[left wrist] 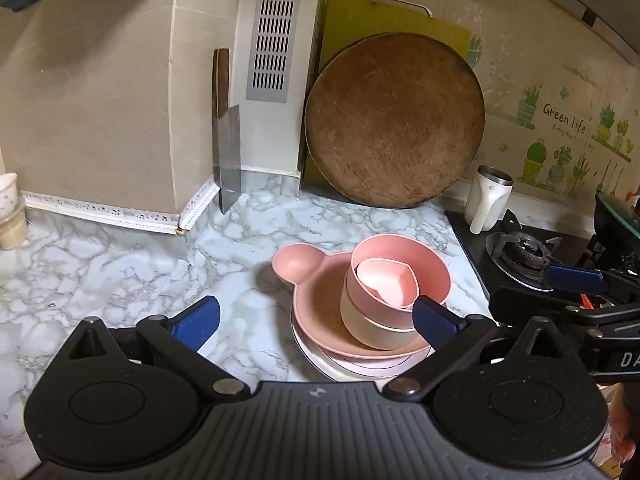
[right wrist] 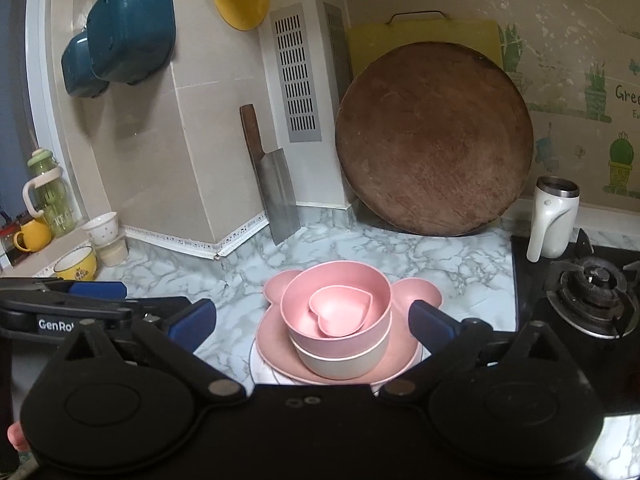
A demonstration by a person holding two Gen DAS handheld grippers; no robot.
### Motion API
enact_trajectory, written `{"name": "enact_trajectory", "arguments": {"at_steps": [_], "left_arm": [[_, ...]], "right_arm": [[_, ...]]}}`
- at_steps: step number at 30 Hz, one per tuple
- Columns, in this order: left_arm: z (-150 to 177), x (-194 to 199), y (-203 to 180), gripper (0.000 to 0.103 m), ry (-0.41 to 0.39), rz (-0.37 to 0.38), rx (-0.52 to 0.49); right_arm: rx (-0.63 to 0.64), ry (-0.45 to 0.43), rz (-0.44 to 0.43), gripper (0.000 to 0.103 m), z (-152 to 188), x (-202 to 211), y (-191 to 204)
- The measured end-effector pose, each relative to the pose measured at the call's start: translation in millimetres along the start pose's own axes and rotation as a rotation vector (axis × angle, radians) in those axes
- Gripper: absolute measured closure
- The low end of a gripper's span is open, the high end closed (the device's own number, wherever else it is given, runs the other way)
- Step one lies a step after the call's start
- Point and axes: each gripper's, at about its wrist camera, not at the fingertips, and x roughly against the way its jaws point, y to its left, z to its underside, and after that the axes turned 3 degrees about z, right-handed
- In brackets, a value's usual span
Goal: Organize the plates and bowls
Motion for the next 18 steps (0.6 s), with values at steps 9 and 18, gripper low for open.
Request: {"name": "enact_trajectory", "arguments": {"at_steps": [9,18], "left_arm": [[7,16,-5,0.0,-0.026,-0.026,-0.016],[10,21,-6,0.0,-0.021,-0.013,0.017]], "right_arm": [[0.01,-0.04,0.019,0.0,7,11,3],[-0.014,-0.043,0.025,0.0,9,17,0]]}}
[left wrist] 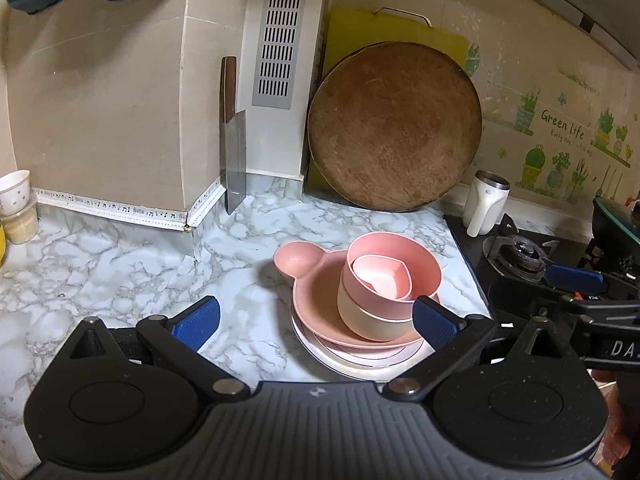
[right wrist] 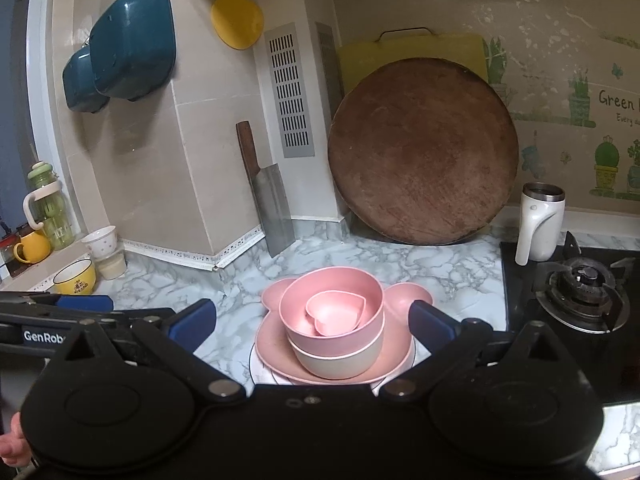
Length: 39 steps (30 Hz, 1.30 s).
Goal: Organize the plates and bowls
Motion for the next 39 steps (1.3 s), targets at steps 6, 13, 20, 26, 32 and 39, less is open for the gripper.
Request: {"name": "enact_trajectory", "arguments": {"at_steps": [6,13,20,26,32,39], "left_arm": [[-2,4,0,0.0,-0.02,-0.001,0.005],[-4,3,0,0.0,-0.001,0.016,0.023],[-4,1,-4,0.0,0.001,0.042,0.028],[-5,-1,-9,0.0,0.003,0.059,0.021],[-6,-4,-12,0.0,0.01,0.078,0.011],[-8,-9,-16,0.0,0.011,0.094,-0.003]], "right_arm": [[0.01,0.016,0.003,0.0,1,-2,1],[0.007,0.038,0.016,0.0,-2,0,1],[0.005,0.039,0.039,0.0,-4,4,0],[-0.006,0.035,0.056,0.0,-3,7,-4],[-0.012,0.037,0.078,0.0,-2,8,-7],[-0.03,0.038,0.11,0.0,1,12,-14]]}}
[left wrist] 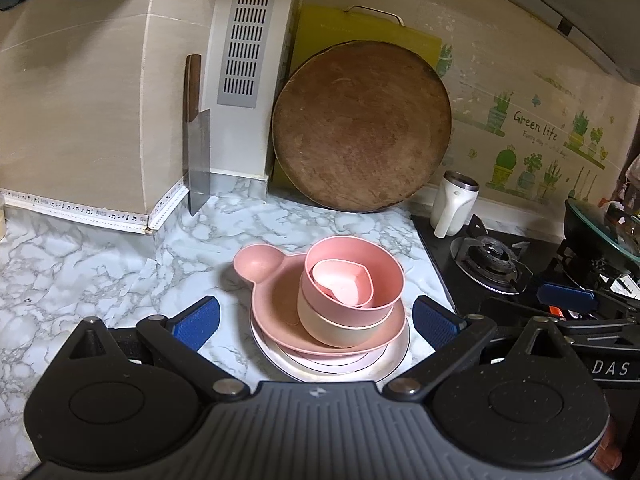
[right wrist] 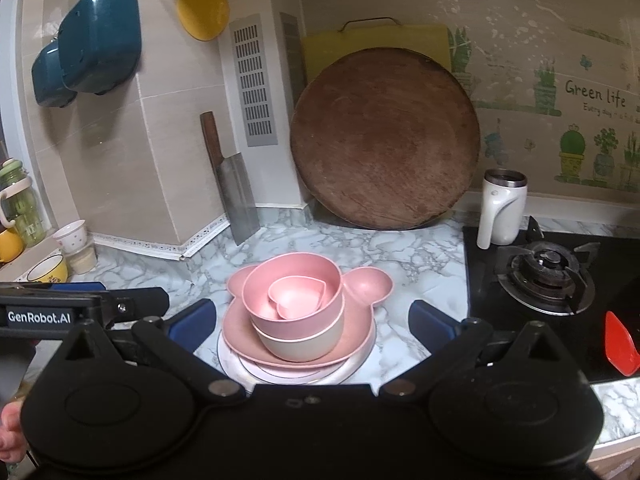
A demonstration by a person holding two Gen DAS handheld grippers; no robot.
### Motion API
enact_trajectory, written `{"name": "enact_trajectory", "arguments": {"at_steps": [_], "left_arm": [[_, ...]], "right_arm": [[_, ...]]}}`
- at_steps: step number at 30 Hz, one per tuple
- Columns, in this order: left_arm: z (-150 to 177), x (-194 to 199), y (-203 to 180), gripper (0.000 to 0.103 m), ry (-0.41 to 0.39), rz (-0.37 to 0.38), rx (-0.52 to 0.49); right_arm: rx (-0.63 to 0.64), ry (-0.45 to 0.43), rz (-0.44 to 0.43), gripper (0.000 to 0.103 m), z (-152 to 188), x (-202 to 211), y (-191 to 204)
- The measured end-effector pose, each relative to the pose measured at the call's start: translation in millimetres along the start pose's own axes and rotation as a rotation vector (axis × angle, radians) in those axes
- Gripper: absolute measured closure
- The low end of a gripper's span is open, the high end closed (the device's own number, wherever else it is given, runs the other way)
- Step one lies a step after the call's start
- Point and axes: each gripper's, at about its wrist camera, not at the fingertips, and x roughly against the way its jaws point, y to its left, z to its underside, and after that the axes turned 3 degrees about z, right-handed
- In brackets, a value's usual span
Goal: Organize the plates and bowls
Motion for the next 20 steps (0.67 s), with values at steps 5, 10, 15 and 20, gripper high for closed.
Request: {"name": "enact_trajectory", "arguments": {"at_steps": [5,10,15,20], "left_arm": [[-0.1,-4.6,-3.0,0.0,0.01,0.028,-0.009],[-0.2,-5.8,-4.5,0.0,0.002,0.037,-0.021],[-1.6,-6.7,-4.6,0.0,-0.004,0.038,-0.03],[-1.5,-6.9,-3.6,0.0,-0.002,0.038,-0.03]], "right_arm": [[-0.01,0.005,0.015,0.0,1.2,0.4,-4.1],[-0.015,0.007,0.019,0.0,2.3,0.5,-6.2],[-0.017,0.011,0.02,0.0,2.2,-1.3,-5.8],[-0.018,0.011,0.019,0.0,1.8,-2.2,-6.2]]}}
